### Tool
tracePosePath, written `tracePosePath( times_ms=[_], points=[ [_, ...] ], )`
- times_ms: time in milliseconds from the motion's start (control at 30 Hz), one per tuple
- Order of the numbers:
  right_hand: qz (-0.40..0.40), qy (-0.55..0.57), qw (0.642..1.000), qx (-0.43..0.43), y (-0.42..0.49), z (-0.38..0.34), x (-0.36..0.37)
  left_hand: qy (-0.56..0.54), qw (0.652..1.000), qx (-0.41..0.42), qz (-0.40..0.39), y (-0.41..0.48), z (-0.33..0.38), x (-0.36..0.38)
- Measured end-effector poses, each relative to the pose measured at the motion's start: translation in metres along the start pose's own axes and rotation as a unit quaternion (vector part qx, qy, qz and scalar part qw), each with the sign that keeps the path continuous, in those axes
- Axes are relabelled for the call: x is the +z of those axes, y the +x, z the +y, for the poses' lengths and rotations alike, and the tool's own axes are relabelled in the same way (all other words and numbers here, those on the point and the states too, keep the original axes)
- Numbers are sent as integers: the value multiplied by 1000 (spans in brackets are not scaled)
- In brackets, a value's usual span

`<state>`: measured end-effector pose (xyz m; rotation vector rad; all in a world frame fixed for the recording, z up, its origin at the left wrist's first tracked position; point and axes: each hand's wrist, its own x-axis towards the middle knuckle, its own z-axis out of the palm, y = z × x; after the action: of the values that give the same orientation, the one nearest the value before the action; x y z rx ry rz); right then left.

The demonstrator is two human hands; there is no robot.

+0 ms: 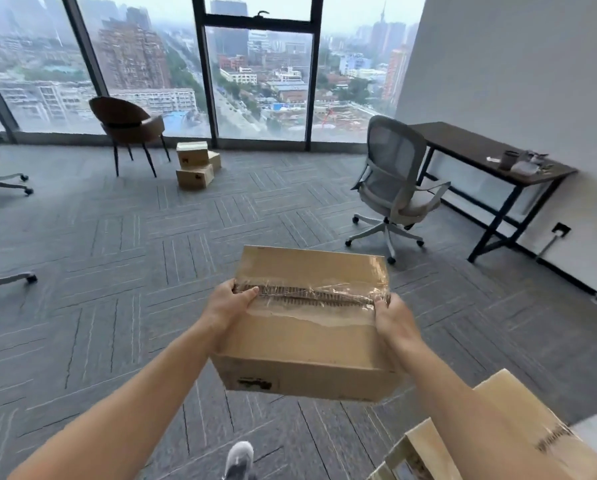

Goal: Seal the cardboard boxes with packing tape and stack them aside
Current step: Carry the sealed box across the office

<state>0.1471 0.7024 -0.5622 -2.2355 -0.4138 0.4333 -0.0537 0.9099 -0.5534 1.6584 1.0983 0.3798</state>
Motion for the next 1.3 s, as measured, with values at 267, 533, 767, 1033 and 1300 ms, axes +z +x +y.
tracePosePath(
  times_ms=[267, 533, 767, 1033, 1300],
  points=[
    [156, 25, 976, 151, 65, 27, -46, 53, 982, 81, -163, 129, 88, 103],
    [330, 48, 894, 300, 65, 58, -97, 122, 909, 177, -357, 185, 175, 232],
    [465, 76, 787, 400, 16, 95, -132, 153, 812, 260, -500, 147, 228, 365],
    [557, 101, 661, 492, -36, 126, -167, 170, 681, 292, -650, 62, 255, 491],
    [636, 120, 531, 546, -70, 122, -153, 200, 568, 288, -744, -5, 259, 542]
  ],
)
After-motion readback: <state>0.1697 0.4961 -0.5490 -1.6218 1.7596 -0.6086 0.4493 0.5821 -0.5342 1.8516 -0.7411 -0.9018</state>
